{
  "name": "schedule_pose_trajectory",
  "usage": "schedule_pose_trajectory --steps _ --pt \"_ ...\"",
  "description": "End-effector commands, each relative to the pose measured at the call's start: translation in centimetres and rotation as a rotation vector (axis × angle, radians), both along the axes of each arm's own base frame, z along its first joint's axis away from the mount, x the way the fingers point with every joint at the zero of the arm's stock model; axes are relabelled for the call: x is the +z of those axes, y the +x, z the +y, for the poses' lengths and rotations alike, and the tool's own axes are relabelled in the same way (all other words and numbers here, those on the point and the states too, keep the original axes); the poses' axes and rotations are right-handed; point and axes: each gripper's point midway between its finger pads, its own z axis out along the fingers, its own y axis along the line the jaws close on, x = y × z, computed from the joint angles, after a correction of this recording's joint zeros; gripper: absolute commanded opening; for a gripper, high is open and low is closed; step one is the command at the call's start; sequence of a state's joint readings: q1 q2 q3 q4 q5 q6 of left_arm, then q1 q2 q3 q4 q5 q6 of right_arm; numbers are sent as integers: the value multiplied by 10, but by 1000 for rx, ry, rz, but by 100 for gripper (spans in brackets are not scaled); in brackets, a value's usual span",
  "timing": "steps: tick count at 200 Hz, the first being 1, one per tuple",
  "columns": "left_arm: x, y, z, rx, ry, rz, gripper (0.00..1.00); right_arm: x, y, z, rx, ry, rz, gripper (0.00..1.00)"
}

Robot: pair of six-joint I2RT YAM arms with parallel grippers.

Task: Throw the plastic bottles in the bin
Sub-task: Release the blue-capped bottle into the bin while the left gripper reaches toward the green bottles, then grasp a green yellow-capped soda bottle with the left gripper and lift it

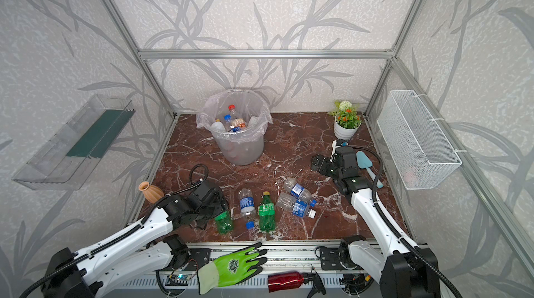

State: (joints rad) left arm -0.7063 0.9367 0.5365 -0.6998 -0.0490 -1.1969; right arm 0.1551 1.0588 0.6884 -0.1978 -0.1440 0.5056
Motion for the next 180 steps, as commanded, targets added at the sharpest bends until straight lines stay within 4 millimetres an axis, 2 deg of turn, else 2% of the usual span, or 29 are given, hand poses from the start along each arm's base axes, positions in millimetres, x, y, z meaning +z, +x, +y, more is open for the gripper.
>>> schedule_pose_trajectory --steps 1,35,54,65,87,102,127,146,158,180 --pt "-16 -1 -8 -5 -31 28 85 3 1 1 4 12 -17 96" --pt "-27 -1 -12 -16 -13 82 74 4 -1 -1 -3 4 -20 96" --pt "-33 0 -14 -35 -1 103 72 4 -3 -2 -6 4 -20 96" --pt "-34 2 -16 -42 -2 107 66 4 -2 -2 -6 3 -23 96" --pt "-29 6 -17 -50 11 91 51 5 -4 -3 -4 -1 -24 97" --pt "-22 11 -12 -36 24 63 49 4 -5 -4 -8 -9 -23 97" --pt "-3 20 -7 3 5 -19 46 1 -7 -5 -14 -10 -18 97" --pt "19 29 1 36 -1 -107 46 -1 -7 -6 -20 -7 -19 97" --pt "42 36 10 50 15 -186 46 -2 -7 -6 -23 -6 -20 97" --pt "96 51 30 62 76 -364 46 -3 -6 -6 -27 2 -27 97"
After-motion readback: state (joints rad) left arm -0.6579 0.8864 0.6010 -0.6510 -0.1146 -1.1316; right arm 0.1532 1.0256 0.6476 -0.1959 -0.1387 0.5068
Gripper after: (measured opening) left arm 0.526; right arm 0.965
